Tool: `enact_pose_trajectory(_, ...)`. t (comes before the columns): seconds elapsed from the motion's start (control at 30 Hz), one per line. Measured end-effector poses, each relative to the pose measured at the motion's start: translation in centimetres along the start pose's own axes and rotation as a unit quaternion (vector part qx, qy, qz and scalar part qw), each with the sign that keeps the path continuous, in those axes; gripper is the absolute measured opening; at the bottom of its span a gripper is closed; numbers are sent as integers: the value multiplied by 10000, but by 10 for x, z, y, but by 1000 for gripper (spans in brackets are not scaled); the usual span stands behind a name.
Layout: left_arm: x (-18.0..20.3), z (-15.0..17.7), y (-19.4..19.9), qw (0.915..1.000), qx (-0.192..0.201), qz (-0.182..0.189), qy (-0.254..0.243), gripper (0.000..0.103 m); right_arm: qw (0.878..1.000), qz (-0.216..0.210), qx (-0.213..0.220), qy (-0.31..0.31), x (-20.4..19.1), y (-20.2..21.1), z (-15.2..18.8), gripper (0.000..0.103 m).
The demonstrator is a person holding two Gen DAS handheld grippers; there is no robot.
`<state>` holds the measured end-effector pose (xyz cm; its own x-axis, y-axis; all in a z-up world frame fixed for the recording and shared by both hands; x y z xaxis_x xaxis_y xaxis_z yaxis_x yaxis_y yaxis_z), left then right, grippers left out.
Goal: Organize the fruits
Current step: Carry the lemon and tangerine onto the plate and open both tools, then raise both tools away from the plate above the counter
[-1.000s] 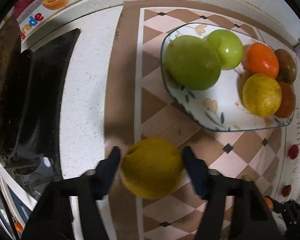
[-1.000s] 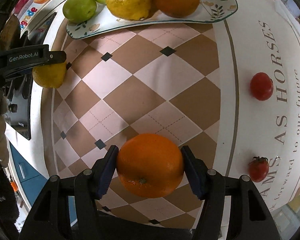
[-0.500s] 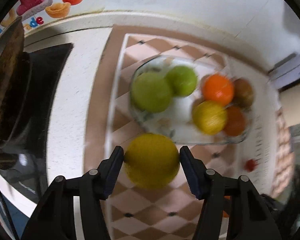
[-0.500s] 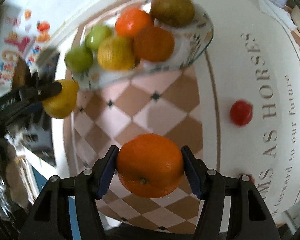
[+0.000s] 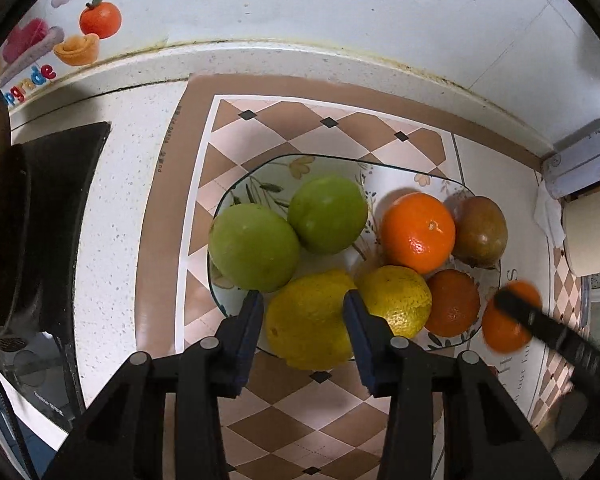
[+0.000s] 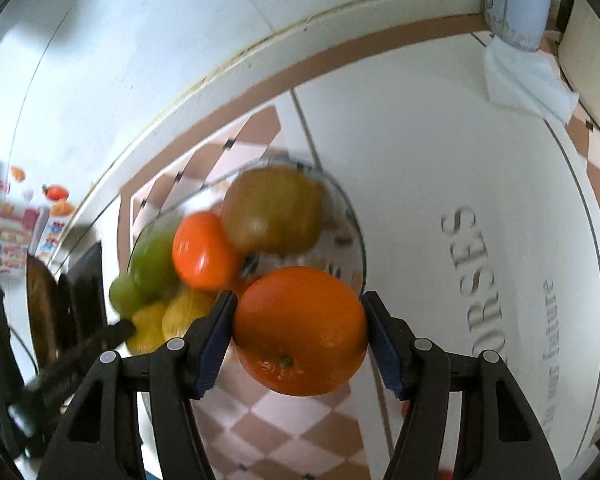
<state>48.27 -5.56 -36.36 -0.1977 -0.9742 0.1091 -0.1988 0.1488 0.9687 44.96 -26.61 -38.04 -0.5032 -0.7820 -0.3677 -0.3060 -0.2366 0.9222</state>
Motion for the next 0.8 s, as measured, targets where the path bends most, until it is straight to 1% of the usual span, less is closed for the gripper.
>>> enact_pose_trajectory(0.1, 0, -3, -1, 10000, -1, -67, -26, 39, 9999, 142, 49, 61, -1, -5, -12, 66)
enact_pose_trajectory(0.2, 0, -4, 0, 9998, 15, -186, -88, 39, 9998, 159, -71, 79, 1, -15, -16, 67)
enact_pose_trajectory(0.23, -1, -5, 1, 9996, 26, -247, -115, 40, 9998, 140, -142, 64, 1, -18, -16, 70)
enact_pose_trajectory(0.27, -2, -5, 3, 9995, 22, -305, -121, 41, 9998, 117, -177, 69, 2, -20, -15, 82)
enact_pose_trajectory(0.3, -2, -5, 4, 9994, 35, -321, -109, 41, 9998, 108, -168, 64, 1, -22, -15, 87)
enact_pose_trajectory(0.33, -3, -4, 6, 9995, 58, -313, -78, 43, 9998, 121, -114, 62, 2, -20, -15, 90)
enact_pose_trajectory(0.37, -5, -4, 7, 9994, 71, -323, -45, 45, 9998, 134, -77, 85, 2, -18, -14, 90)
enact_pose_trajectory(0.4, -6, -4, 9, 9994, 100, -326, -23, 48, 9998, 137, -60, 114, 2, -14, -14, 90)
enact_pose_trajectory(0.43, -7, -3, 12, 9994, 140, -325, 5, 57, 9998, 134, -30, 156, 0, -10, -13, 91)
enact_pose_trajectory(0.47, -9, -3, 15, 9993, 161, -343, 23, 65, 9996, 169, -3, 211, 1, -5, -12, 95)
enact_pose_trajectory(0.5, -10, -2, 17, 9991, 185, -370, 23, 81, 9993, 237, 29, 280, 0, -1, -10, 97)
enact_pose_trajectory(0.53, -11, -1, 20, 9989, 220, -408, 14, 89, 9984, 375, 95, 409, -1, 5, -6, 97)
enact_pose_trajectory(0.63, -12, 5, 29, 9984, 289, -477, -25, 89, 9950, 666, 272, 696, -4, 19, 3, 97)
enact_pose_trajectory(0.8, -11, 22, 43, 9977, 387, -557, -80, 89, 9870, 996, 584, 1115, -12, 44, 31, 97)
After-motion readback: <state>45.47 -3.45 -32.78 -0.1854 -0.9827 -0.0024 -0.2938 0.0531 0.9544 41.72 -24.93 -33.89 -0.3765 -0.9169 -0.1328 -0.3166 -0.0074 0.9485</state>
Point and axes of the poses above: each gripper's, at about its wrist camera, not at the fingertips, and y roughly against the way its jaws point, x to its right, z to its underside, the point moved 10 cm from there along -y, roughly the way its jaws point, and after that the axes turned 8 degrees about -y, right-handed, at the moved point
